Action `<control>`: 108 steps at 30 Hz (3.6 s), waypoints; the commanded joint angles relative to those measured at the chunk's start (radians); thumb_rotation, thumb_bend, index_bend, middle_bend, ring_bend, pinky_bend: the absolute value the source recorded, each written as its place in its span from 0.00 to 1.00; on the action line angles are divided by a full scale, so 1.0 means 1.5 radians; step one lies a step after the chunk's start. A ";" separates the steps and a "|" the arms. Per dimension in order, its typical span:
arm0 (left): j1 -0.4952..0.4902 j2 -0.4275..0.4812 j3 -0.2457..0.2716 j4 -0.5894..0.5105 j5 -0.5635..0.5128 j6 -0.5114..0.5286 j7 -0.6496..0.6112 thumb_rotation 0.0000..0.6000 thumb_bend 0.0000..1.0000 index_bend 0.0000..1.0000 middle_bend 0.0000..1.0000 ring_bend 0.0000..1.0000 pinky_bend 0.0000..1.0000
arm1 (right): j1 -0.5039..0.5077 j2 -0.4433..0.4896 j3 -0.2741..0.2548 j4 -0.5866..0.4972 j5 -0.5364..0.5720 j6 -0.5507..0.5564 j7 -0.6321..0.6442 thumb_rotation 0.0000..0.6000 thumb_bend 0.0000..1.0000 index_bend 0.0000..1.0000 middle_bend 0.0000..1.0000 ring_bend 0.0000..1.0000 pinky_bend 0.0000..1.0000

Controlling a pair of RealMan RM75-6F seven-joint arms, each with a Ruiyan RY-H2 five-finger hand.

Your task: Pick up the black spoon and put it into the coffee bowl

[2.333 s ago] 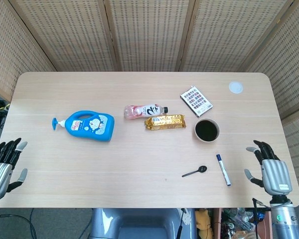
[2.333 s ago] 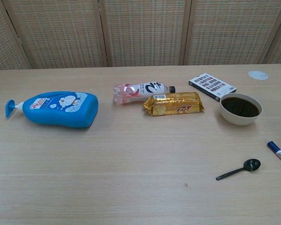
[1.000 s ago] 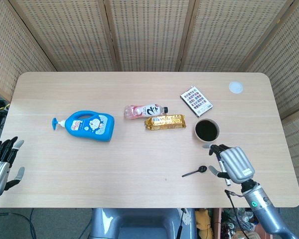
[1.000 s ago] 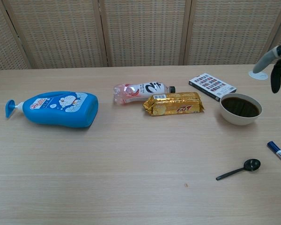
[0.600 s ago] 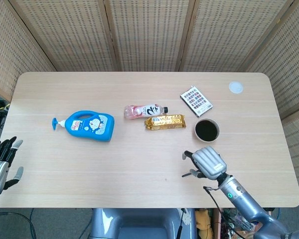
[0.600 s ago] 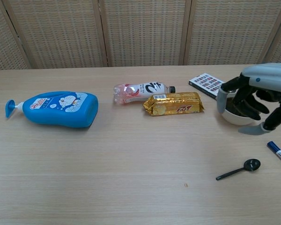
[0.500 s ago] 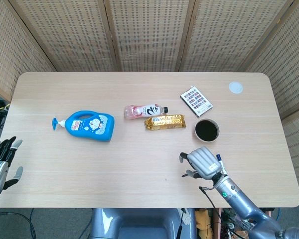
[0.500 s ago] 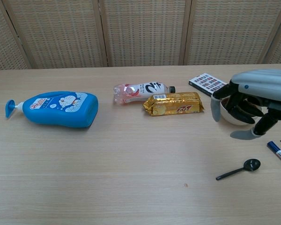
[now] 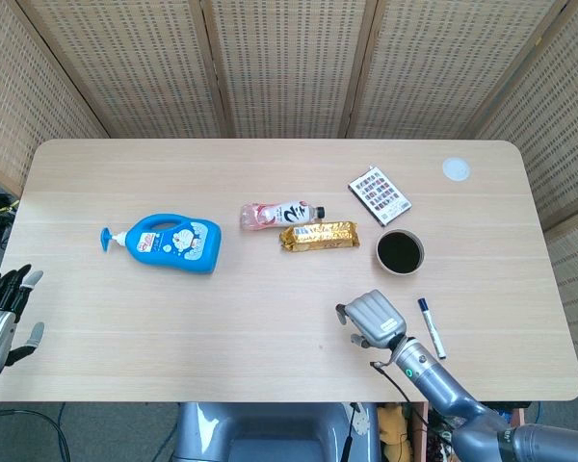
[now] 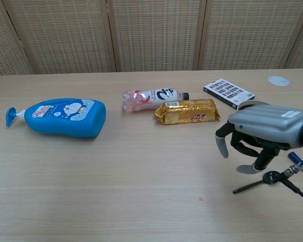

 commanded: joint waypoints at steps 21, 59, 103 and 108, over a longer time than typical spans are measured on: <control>-0.002 -0.003 0.002 0.005 -0.002 -0.004 -0.001 1.00 0.47 0.00 0.00 0.00 0.00 | 0.021 -0.073 -0.045 0.123 0.053 -0.027 -0.028 1.00 0.42 0.54 0.89 0.87 1.00; 0.004 -0.014 0.005 0.031 -0.008 -0.003 -0.021 1.00 0.47 0.00 0.00 0.00 0.00 | 0.040 -0.103 -0.063 0.154 0.110 -0.032 -0.058 1.00 0.48 0.58 0.89 0.88 1.00; 0.014 -0.019 0.006 0.054 -0.013 0.002 -0.042 1.00 0.47 0.00 0.00 0.00 0.00 | 0.042 -0.111 -0.078 0.147 0.130 -0.025 -0.059 1.00 0.56 0.62 0.89 0.88 1.00; 0.015 -0.020 0.005 0.058 -0.014 0.002 -0.046 1.00 0.47 0.00 0.00 0.00 0.00 | 0.041 -0.101 -0.074 0.131 0.125 -0.019 -0.049 1.00 0.58 0.63 0.89 0.88 1.00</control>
